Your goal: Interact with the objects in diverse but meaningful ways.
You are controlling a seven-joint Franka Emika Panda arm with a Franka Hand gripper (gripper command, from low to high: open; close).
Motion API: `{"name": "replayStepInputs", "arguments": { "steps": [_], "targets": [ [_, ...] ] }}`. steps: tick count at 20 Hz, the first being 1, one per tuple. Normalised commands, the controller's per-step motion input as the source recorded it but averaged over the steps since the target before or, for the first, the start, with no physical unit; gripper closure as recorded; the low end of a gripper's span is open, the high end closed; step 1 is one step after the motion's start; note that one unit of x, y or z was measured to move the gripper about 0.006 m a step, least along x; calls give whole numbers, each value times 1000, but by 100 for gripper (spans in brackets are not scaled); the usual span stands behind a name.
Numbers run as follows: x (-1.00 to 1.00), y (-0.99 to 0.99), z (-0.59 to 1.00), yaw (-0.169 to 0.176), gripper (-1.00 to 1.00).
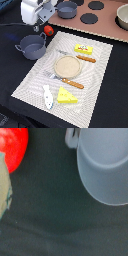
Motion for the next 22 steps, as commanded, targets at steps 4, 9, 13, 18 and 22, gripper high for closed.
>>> {"name": "replayStepInputs", "arguments": {
  "steps": [4, 9, 13, 18, 22],
  "targets": [
    [-345, 199, -24, -113, -100],
    [5, 221, -71, -16, -100],
    [78, 307, -116, 0, -100],
    [48, 305, -172, -11, -100],
    [0, 267, -169, -129, -100]
  ]
}}
